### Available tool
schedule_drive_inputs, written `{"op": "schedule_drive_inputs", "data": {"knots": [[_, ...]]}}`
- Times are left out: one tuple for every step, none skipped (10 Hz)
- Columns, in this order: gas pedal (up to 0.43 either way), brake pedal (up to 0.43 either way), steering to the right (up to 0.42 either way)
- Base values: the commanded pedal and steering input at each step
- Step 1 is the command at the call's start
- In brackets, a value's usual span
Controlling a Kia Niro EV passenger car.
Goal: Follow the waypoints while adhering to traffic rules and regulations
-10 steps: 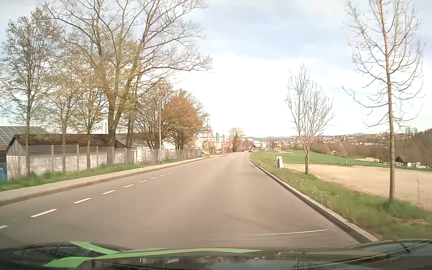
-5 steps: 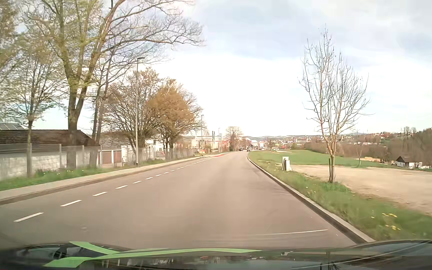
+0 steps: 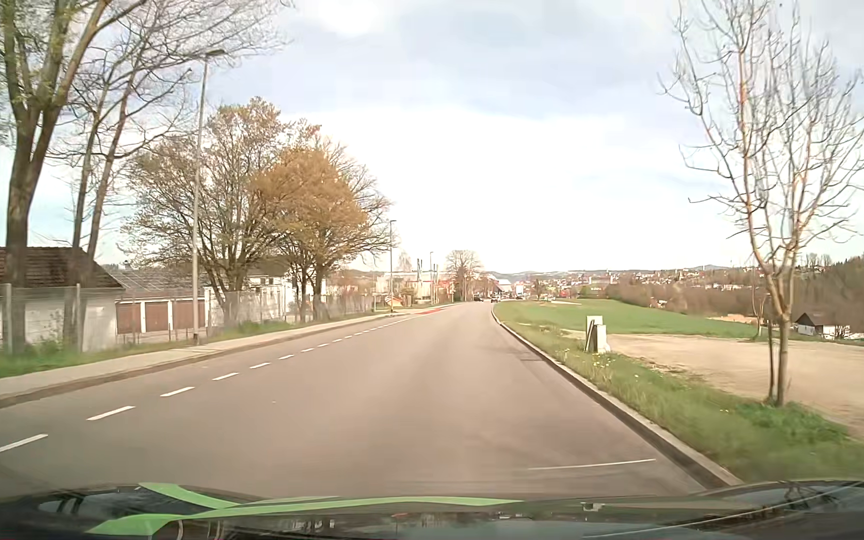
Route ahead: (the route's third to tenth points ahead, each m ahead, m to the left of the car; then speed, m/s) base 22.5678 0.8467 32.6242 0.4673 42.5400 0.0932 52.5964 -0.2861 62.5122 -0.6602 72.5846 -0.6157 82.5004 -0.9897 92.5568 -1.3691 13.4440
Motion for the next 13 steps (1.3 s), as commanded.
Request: {"op": "schedule_drive_inputs", "data": {"knots": [[0.047,0.000,0.001],[0.059,0.000,0.001],[0.079,0.000,0.000],[0.087,0.000,0.000],[0.087,0.000,-0.001],[0.087,0.000,-0.001],[0.087,0.000,-0.002],[0.087,0.000,-0.002],[0.087,0.000,-0.002],[0.087,0.000,-0.002],[0.087,0.000,-0.002],[0.087,0.000,-0.002],[0.087,0.000,-0.002]]}}
